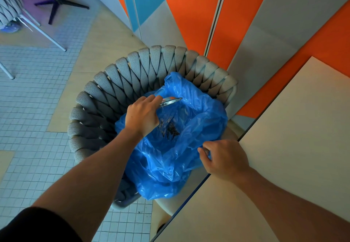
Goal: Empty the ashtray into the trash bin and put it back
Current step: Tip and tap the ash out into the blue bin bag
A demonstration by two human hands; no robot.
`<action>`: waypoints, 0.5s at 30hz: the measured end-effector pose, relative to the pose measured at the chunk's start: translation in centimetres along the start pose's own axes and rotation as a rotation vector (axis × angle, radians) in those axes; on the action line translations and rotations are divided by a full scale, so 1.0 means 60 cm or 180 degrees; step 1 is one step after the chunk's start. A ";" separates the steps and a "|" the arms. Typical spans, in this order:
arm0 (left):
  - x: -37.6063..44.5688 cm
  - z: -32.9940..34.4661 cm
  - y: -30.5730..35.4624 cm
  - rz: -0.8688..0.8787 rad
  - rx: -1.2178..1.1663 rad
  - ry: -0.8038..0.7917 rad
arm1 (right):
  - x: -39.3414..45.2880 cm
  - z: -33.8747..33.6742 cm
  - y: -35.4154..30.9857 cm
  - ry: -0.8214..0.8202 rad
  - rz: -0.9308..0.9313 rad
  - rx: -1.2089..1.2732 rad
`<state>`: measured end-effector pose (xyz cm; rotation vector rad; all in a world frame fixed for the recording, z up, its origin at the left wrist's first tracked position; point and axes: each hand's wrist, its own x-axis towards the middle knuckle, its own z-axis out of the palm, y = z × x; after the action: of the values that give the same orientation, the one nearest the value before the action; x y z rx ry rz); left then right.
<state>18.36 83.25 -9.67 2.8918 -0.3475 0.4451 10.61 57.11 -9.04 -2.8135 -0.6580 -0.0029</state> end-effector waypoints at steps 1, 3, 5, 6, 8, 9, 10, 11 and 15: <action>0.000 0.000 0.000 0.0053 0.0071 -0.0014 | 0.000 0.000 0.000 0.0000 0.0003 -0.0002; 0.000 0.001 0.002 0.0121 0.0199 -0.0020 | -0.001 0.000 0.000 -0.0009 0.0010 -0.0007; 0.001 0.001 0.004 0.0180 0.0289 -0.0003 | -0.001 0.000 0.001 -0.0022 0.0022 -0.0018; 0.001 0.001 0.004 0.0236 0.0325 -0.0003 | -0.001 0.000 0.001 -0.0027 0.0026 -0.0023; 0.000 0.001 0.004 0.0351 0.0378 -0.0019 | 0.000 0.000 0.000 -0.0033 0.0022 -0.0030; 0.000 0.001 0.003 0.0379 0.0389 -0.0017 | 0.000 0.000 0.000 -0.0034 0.0022 -0.0033; 0.000 0.001 0.003 0.0400 0.0395 -0.0011 | 0.000 0.000 0.000 -0.0032 0.0023 -0.0033; 0.000 0.000 0.002 0.0417 0.0403 -0.0013 | 0.000 0.000 0.000 -0.0031 0.0021 -0.0030; -0.001 0.000 0.003 0.0109 0.0173 -0.0027 | 0.001 -0.001 0.000 -0.0007 0.0015 -0.0023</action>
<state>18.26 83.10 -9.68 2.9452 -0.3928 0.4549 10.65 57.09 -9.01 -2.8222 -0.6533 -0.0013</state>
